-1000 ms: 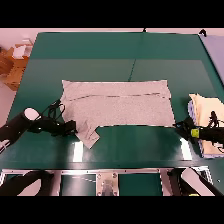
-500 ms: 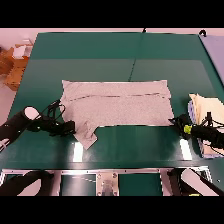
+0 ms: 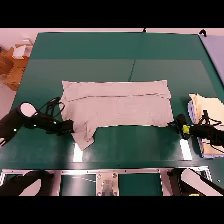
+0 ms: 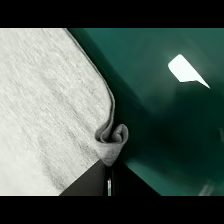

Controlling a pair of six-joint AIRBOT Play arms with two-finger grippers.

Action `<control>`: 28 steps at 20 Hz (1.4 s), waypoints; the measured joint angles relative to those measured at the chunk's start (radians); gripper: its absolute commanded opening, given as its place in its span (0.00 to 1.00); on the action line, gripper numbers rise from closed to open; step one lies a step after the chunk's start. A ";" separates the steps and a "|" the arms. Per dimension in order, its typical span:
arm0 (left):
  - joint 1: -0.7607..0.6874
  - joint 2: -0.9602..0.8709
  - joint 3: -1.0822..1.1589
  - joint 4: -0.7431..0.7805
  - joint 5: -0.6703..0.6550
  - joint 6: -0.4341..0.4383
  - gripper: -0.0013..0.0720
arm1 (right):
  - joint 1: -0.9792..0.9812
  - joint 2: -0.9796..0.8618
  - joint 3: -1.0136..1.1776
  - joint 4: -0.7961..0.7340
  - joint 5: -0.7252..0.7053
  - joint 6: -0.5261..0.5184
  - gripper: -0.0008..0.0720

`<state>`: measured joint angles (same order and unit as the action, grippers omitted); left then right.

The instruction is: Fold the shirts.

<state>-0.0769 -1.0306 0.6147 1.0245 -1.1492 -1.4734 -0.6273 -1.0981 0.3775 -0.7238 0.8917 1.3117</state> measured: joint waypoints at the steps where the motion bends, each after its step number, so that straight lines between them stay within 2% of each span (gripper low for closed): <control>1: 0.000 0.028 0.013 0.019 -0.029 -0.012 0.04 | -0.009 0.012 0.022 -0.051 0.031 0.016 0.02; 6: 0.000 0.162 0.104 0.089 -0.177 -0.076 0.04 | -0.053 0.119 0.154 -0.185 0.209 0.104 0.02; 11: 0.000 0.160 0.293 0.120 -0.240 -0.104 0.04 | -0.043 0.136 0.323 -0.217 0.311 0.147 0.02; 16: 0.000 -0.049 0.510 0.135 -0.251 -0.085 0.04 | 0.070 -0.030 0.521 -0.171 0.269 0.161 0.02; 21: 0.000 -0.325 0.724 0.145 -0.222 -0.070 0.05 | 0.196 -0.349 0.820 -0.135 0.234 0.171 0.03; 22: -0.001 -0.385 0.766 0.145 -0.206 -0.065 0.11 | 0.217 -0.418 0.880 -0.130 0.229 0.173 0.08; 23: 0.000 -0.438 0.803 0.145 -0.188 -0.058 0.55 | 0.235 -0.493 0.944 -0.128 0.226 0.180 0.27; 24: 0.000 -0.494 0.842 0.145 -0.157 -0.051 0.84 | 0.249 -0.562 1.004 -0.127 0.222 0.188 0.39; 25: 0.000 -0.544 0.880 0.146 -0.109 -0.048 0.84 | 0.256 -0.633 1.072 -0.126 0.218 0.198 0.47; 26: 0.002 -0.580 0.912 0.146 -0.068 -0.046 0.84 | 0.258 -0.697 1.142 -0.126 0.218 0.208 0.61; 28: 0.014 -0.629 0.978 0.145 0.001 -0.042 0.84 | 0.253 -0.784 1.267 -0.125 0.238 0.221 0.69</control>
<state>-0.0631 -1.6596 1.5929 1.1698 -1.1484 -1.5154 -0.3748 -1.8824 1.6447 -0.8490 1.1297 1.5330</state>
